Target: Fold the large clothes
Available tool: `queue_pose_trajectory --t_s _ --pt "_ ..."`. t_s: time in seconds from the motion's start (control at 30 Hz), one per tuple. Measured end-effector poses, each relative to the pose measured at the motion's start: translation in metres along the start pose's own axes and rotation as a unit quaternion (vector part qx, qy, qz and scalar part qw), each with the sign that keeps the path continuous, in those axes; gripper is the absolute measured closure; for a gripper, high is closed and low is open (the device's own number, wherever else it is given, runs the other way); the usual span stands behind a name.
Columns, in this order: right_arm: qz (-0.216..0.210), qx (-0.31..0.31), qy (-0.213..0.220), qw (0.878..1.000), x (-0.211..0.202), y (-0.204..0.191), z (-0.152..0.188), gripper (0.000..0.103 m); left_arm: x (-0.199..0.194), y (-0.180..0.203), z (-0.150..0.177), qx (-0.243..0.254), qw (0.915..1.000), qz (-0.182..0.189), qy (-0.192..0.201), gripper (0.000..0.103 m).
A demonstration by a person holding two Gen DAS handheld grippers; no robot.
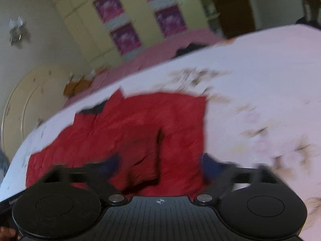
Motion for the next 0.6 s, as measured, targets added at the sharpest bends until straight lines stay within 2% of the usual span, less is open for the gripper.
queue_pose_trajectory --t_s 0.07,0.23,0.27,0.4,0.47,0.53,0.6 --pt "-0.011 -0.014 -0.016 1.000 0.013 -0.017 0.011 0.036 0.003 -0.018 0.001 0.008 0.9997 -0.021 -0.005 0.047" --pt "-0.004 -0.053 -0.026 0.998 0.024 -0.041 0.030 0.036 -0.004 -0.036 -0.003 -0.007 0.9998 -0.018 0.000 0.047" --pt "0.006 -0.057 -0.020 0.998 0.022 -0.041 0.029 0.036 -0.010 -0.038 -0.005 -0.008 0.9998 -0.015 0.008 0.047" --pt "0.036 -0.074 0.057 0.995 -0.007 -0.039 -0.004 0.036 -0.024 -0.028 -0.026 0.004 0.9989 0.006 0.046 0.047" --pt "0.035 -0.091 0.071 0.993 -0.005 -0.046 -0.012 0.036 -0.010 -0.021 -0.027 0.019 0.9991 0.013 0.036 0.047" --pt "0.024 -0.107 0.052 0.993 0.013 -0.055 -0.007 0.036 0.013 -0.021 -0.022 0.021 0.9997 0.007 0.013 0.046" --pt "0.034 -0.132 0.022 0.990 0.039 -0.057 0.008 0.054 0.035 -0.032 -0.011 0.008 0.9998 -0.014 -0.015 0.044"
Point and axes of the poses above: each gripper's, at about its wrist camera, not at the fingertips, and x roughly the way its jaws point, y to its right, z to its underside, the point moved 9 cm from there along x, roughly the way its jaws point, and after that the axes turned 9 degrees about y, right-handed, at the moved point
